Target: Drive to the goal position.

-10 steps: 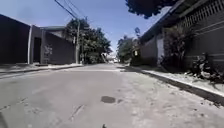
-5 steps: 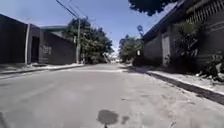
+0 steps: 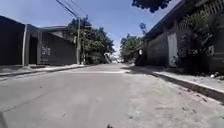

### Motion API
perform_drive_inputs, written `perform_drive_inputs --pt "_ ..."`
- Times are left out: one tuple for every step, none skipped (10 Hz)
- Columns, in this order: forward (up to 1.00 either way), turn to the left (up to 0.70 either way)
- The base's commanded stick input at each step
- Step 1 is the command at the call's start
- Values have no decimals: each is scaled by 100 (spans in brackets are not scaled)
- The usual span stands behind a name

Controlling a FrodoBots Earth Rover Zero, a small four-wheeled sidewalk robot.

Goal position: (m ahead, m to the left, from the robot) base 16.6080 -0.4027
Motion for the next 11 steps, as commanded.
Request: perform_drive_inputs --pt "100 -24" --pt "100 -40" --pt "100 -40" --pt "100 -32" --pt "100 -16" --pt "100 0" --pt "100 0" --pt "100 0" --pt "100 0" --pt "100 0" --pt "100 0"
